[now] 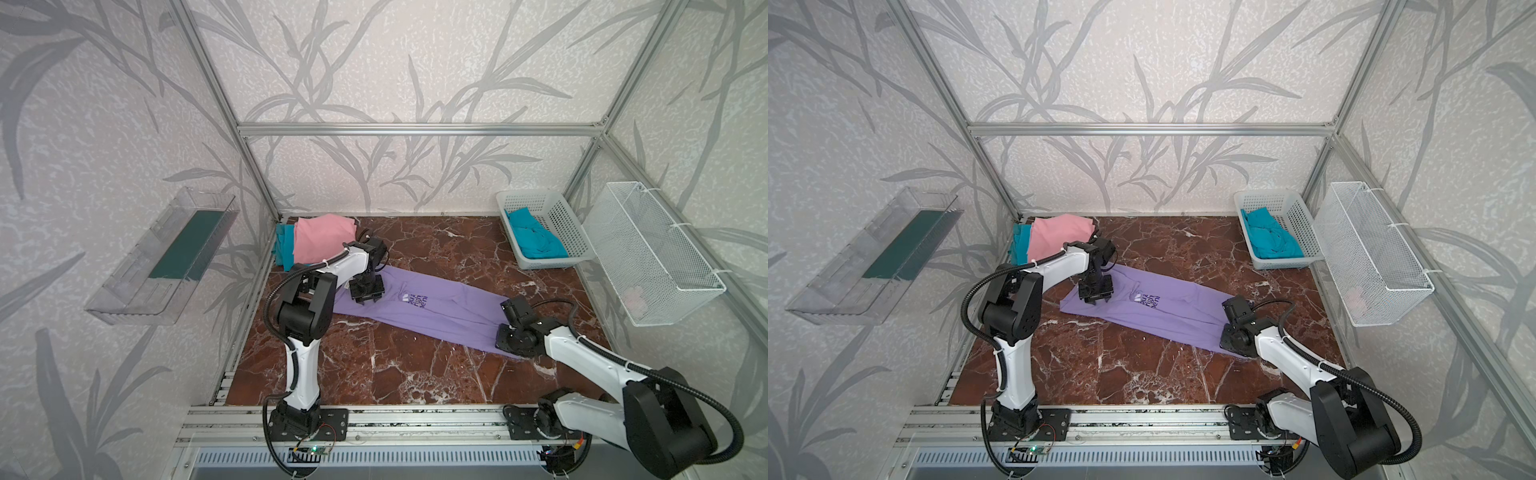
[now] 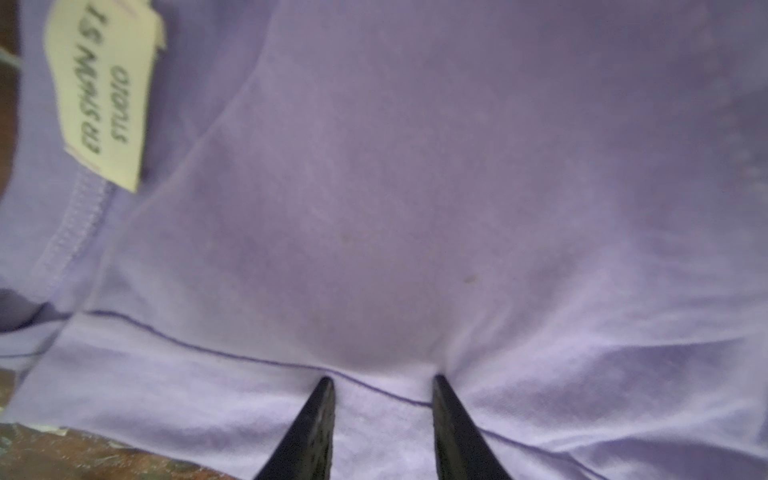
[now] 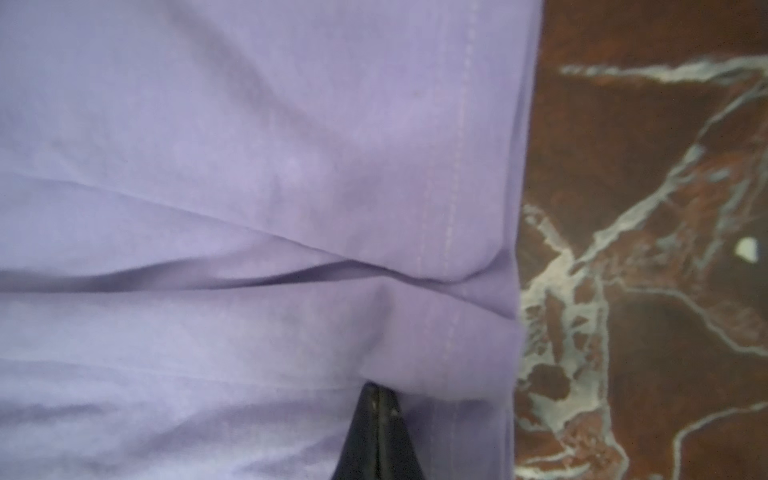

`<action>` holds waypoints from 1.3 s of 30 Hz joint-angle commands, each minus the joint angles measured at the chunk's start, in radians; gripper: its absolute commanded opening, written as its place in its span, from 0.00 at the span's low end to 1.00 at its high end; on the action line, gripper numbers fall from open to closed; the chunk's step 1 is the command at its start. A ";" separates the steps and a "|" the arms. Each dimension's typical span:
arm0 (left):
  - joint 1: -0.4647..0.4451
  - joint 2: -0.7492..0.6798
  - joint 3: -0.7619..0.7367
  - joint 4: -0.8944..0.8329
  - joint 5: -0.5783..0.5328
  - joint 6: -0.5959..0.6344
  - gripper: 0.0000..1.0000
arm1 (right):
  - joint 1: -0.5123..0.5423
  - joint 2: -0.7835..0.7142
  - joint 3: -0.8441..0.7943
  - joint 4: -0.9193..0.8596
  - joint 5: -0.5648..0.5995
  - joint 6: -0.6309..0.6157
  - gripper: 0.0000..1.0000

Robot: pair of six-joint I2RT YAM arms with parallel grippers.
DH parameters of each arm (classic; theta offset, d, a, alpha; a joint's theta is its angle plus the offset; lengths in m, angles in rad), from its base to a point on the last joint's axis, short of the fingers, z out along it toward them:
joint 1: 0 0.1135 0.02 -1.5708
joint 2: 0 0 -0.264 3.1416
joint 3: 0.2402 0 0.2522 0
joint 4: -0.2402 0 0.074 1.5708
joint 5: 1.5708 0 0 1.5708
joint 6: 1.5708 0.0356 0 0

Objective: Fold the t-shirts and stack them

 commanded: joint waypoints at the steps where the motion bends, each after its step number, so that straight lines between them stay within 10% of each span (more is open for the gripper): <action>1: 0.001 0.051 -0.002 0.002 -0.009 0.005 0.40 | -0.033 0.006 0.042 -0.002 0.008 -0.030 0.11; 20: 0.003 0.052 -0.002 0.003 -0.006 0.007 0.40 | -0.204 -0.060 0.018 -0.039 -0.110 -0.094 0.47; 27: 0.003 0.048 -0.006 0.005 -0.006 0.002 0.40 | -0.205 -0.069 0.028 -0.021 -0.120 -0.092 0.09; 39: 0.003 0.048 -0.006 0.006 -0.008 0.001 0.40 | -0.370 0.052 0.110 0.069 -0.196 -0.139 0.04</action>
